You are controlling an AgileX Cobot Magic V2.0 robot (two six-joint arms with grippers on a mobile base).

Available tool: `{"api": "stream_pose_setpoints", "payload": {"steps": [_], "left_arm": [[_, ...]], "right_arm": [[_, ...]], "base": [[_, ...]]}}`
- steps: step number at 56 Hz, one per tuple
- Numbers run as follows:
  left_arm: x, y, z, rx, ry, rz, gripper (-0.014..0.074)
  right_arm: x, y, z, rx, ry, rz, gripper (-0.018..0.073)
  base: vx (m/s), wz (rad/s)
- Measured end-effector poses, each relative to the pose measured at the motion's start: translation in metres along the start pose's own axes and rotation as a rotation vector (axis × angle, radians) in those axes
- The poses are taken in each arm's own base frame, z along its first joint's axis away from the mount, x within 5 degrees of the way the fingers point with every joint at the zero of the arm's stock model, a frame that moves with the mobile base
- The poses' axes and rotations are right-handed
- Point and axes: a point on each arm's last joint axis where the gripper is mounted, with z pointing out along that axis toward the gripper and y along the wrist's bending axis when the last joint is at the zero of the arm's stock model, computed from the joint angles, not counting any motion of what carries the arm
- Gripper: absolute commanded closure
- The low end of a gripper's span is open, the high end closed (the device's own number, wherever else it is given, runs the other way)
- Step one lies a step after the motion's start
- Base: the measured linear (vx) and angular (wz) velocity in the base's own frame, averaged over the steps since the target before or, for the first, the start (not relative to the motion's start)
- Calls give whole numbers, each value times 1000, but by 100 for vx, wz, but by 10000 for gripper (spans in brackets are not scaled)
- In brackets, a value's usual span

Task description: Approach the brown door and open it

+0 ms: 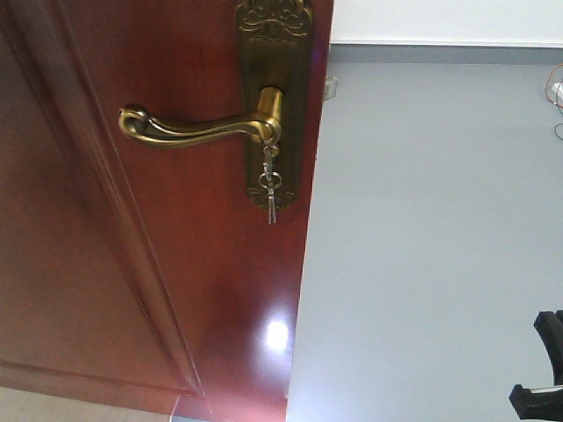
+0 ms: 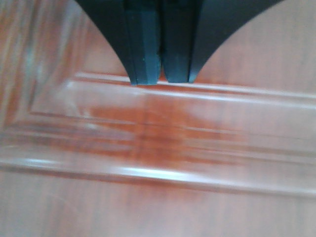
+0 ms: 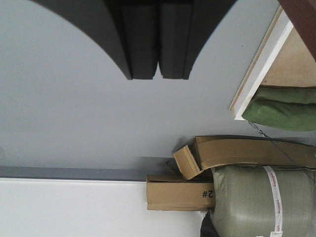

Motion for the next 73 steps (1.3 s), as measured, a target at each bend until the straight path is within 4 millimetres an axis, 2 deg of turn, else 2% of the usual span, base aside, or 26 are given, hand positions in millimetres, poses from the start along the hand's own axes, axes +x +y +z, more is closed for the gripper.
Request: {"api": "stream_pose_setpoints", "payload": {"steps": [73], "left_arm": [[-2, 1, -1, -8, -16, 15, 603]], "right_arm": [[0, 0, 0, 0, 0, 0, 559]], "base": [[2, 0]]}}
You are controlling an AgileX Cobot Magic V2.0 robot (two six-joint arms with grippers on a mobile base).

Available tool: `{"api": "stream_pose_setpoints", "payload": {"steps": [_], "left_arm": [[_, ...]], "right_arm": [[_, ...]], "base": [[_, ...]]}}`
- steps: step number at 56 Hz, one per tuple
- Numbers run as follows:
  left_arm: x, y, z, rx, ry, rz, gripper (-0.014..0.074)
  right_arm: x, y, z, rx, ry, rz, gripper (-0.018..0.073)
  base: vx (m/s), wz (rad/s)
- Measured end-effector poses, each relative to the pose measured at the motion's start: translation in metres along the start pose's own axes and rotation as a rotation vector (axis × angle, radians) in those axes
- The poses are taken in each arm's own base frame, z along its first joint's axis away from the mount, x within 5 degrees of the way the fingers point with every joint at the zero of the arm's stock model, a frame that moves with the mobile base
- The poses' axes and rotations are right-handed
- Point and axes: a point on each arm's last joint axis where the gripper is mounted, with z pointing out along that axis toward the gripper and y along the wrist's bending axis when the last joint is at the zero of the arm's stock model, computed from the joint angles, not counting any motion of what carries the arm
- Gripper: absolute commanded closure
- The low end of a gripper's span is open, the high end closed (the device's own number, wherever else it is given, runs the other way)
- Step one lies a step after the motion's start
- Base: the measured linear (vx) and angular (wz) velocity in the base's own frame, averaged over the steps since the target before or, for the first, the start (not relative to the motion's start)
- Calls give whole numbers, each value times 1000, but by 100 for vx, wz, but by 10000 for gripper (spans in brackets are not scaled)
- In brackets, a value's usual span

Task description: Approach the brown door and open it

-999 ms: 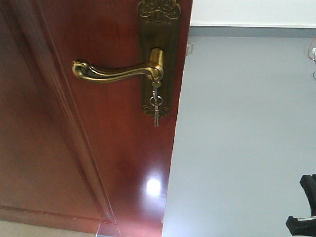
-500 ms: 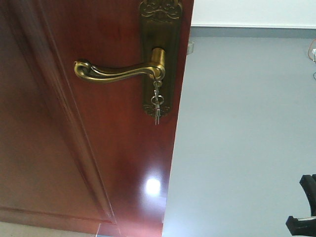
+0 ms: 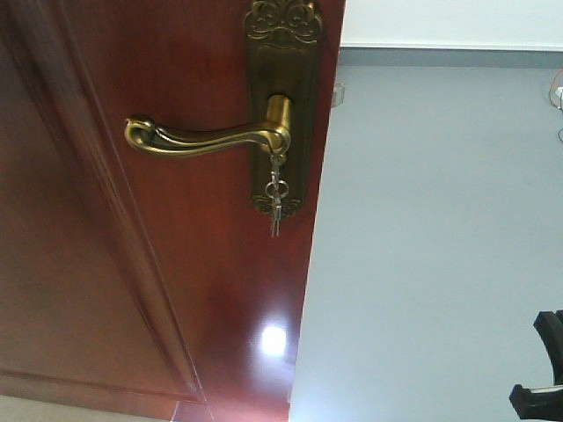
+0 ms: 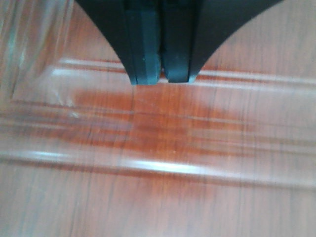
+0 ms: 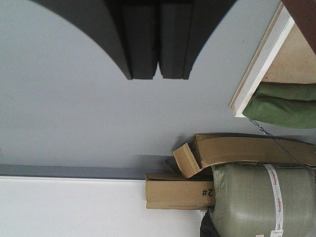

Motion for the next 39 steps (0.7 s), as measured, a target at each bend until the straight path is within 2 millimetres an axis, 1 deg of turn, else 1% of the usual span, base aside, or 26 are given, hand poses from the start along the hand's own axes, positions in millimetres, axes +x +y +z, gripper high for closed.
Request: {"api": "stream_pose_setpoints", "payload": {"steps": [7, 18, 25, 39], "left_arm": [[-2, -1, 0, 8, -23, 80, 603], [-2, -9, 0, 99, -37, 201, 603], [0, -12, 0, 136, -24, 224, 603], [2, -13, 0, 146, 4, 248, 603]], "right_arm": [[0, 0, 0, 0, 0, 0, 559], [0, 0, 0, 0, 0, 0, 559], [0, 0, 0, 0, 0, 0, 559], [0, 0, 0, 0, 0, 0, 559]], "base": [[0, 0], [0, 0], [0, 0], [0, 0]]}}
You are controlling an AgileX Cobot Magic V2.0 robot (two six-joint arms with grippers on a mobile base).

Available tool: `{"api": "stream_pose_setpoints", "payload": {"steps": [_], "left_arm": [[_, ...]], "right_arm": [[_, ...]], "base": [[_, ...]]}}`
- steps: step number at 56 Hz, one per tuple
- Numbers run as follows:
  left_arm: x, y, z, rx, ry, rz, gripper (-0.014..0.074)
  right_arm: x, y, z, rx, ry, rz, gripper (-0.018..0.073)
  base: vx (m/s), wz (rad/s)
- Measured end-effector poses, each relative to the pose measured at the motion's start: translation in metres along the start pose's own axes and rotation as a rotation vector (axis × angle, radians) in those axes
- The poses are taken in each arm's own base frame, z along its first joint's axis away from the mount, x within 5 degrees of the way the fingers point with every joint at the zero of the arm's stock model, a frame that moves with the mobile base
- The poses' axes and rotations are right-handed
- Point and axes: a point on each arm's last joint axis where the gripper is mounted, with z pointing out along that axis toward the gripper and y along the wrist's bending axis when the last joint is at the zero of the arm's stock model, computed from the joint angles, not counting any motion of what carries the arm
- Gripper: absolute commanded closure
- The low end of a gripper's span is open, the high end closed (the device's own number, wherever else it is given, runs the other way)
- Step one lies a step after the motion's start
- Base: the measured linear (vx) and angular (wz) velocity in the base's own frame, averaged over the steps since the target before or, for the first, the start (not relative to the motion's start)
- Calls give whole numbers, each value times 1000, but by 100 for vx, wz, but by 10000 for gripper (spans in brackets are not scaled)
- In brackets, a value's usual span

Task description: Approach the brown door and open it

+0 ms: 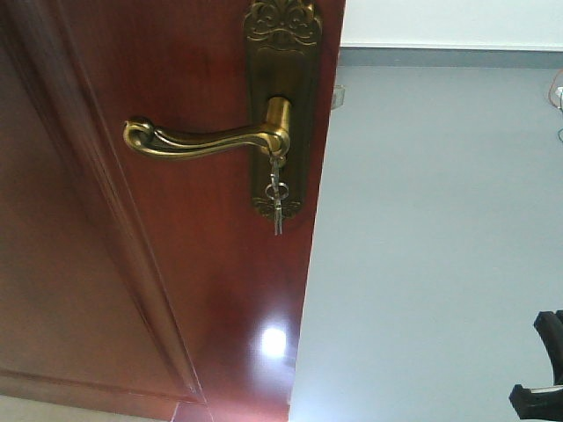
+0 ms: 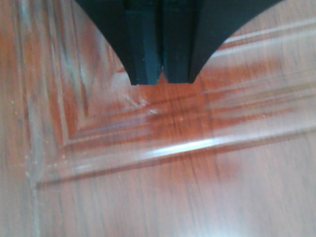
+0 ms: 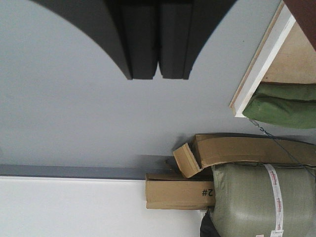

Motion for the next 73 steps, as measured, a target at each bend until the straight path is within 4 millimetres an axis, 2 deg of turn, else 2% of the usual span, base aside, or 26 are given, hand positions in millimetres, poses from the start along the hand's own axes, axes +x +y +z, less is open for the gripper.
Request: {"api": "stream_pose_setpoints", "payload": {"steps": [5, 10, 17, 28, 52, 62, 73], "left_arm": [[1, 0, 0, 0, 7, 3, 603], [11, 2, -8, -15, 44, 3, 603], [36, 6, -28, -59, 112, -16, 603], [70, 9, -68, -134, 109, -21, 603], [159, -5, -132, -184, 90, -17, 603], [172, -7, -141, -186, 168, -33, 603], [177, -7, -142, -185, 220, -39, 603]], "right_arm": [[0, 0, 0, 0, 0, 0, 559], [0, 0, 0, 0, 0, 0, 559], [0, 0, 0, 0, 0, 0, 559], [0, 0, 0, 0, 0, 0, 559], [0, 0, 0, 0, 0, 0, 559], [0, 0, 0, 0, 0, 0, 559], [0, 0, 0, 0, 0, 0, 559]], "base": [[0, 0], [0, 0], [0, 0], [0, 0], [0, 0], [0, 0], [0, 0]]}}
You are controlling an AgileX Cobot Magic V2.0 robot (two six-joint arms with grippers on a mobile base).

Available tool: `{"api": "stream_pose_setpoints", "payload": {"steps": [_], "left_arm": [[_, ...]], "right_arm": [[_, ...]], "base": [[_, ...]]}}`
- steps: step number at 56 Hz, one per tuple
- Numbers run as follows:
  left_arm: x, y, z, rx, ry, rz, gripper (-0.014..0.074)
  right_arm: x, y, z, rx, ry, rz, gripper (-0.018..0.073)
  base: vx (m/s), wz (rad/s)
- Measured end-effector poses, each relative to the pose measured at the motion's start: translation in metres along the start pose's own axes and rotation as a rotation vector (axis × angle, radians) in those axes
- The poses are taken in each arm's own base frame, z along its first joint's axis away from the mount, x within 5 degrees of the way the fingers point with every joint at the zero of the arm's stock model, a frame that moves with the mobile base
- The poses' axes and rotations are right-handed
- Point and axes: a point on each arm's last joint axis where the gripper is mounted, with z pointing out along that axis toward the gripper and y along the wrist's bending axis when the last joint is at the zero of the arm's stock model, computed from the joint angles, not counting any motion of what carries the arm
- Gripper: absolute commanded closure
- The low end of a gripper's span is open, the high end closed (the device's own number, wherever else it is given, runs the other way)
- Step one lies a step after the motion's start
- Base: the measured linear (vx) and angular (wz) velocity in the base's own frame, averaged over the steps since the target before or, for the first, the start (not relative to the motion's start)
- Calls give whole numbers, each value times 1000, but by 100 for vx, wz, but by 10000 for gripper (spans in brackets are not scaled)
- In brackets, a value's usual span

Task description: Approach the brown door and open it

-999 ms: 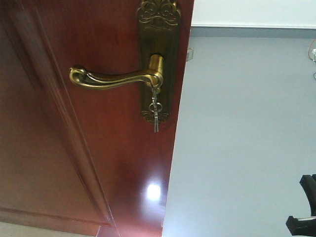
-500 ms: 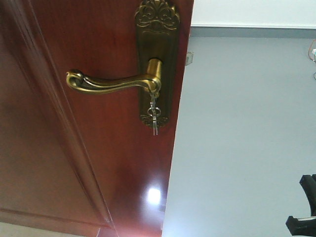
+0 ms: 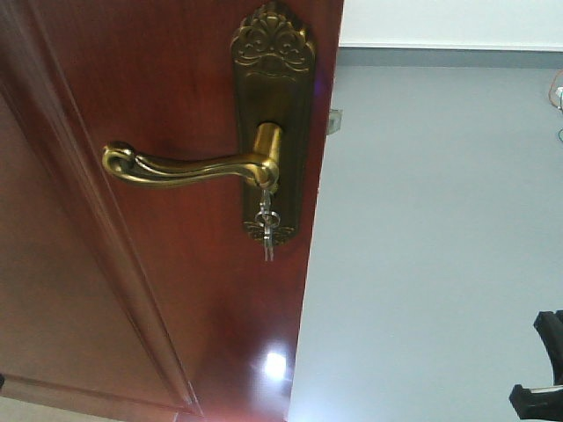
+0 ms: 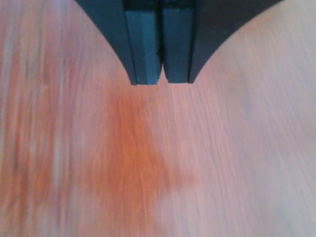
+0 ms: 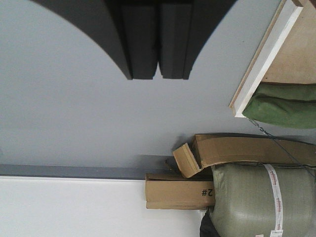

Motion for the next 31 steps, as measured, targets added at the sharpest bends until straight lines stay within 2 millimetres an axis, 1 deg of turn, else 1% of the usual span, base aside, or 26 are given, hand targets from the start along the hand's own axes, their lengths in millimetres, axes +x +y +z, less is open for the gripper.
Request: {"api": "stream_pose_setpoints", "payload": {"steps": [31], "left_arm": [[1, 0, 0, 0, 16, -3, 603]], "right_arm": [[0, 0, 0, 0, 0, 0, 559]], "base": [[0, 0]]}}
